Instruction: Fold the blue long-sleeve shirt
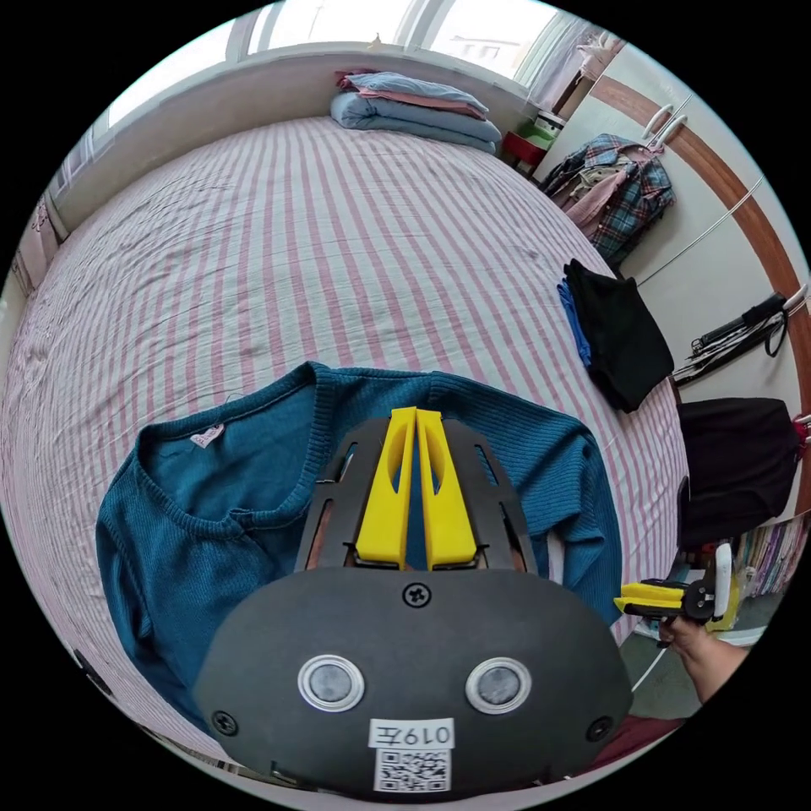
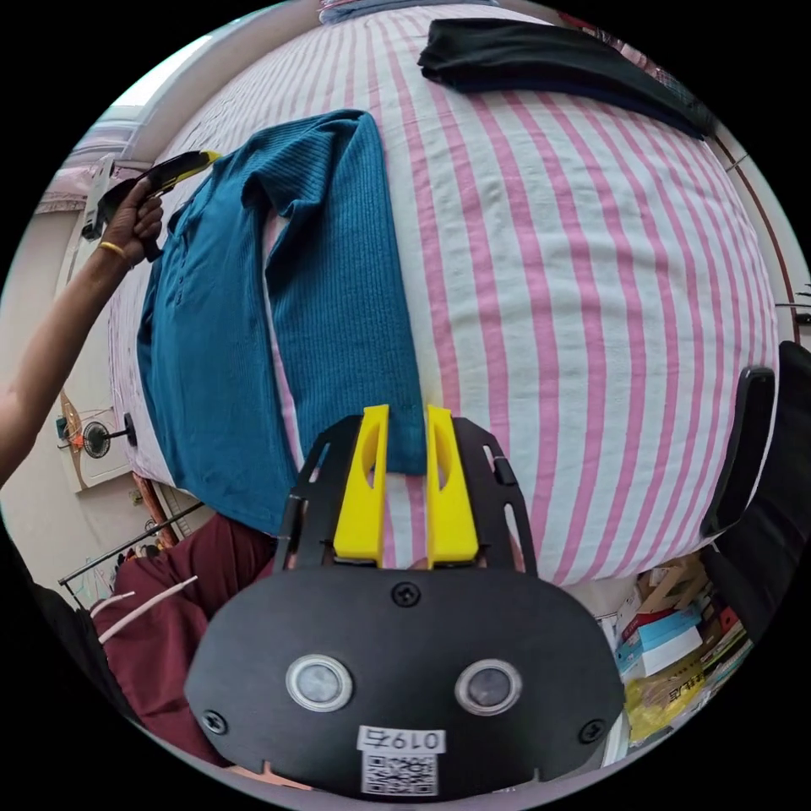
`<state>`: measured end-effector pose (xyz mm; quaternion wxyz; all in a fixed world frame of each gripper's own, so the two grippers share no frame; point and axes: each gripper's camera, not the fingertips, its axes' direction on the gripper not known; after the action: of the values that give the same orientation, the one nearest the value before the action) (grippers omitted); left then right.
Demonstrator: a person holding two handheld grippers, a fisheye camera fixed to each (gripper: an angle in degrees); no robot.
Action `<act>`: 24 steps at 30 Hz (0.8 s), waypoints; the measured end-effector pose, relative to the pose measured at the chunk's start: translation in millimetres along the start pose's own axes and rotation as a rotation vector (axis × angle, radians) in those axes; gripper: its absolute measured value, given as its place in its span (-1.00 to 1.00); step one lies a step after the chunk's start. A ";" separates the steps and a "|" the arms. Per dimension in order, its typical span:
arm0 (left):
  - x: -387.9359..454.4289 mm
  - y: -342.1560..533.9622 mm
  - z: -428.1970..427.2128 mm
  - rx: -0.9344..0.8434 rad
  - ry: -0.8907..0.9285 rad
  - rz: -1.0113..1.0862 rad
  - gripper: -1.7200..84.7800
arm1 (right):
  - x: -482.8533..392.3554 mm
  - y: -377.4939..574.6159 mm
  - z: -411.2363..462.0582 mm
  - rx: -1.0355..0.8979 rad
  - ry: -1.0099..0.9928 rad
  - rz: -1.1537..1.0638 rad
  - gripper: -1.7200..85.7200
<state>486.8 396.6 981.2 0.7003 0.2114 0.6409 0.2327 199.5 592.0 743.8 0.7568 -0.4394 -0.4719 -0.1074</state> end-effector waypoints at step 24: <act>34.8 -19.0 63.4 -0.081 -0.016 0.170 -0.95 | 66.8 -70.9 -134.4 -0.041 0.105 -0.259 -0.98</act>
<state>553.4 402.2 947.7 0.6911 0.2385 0.6052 0.3150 277.4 464.0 815.2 0.7511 -0.3838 -0.4822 -0.2366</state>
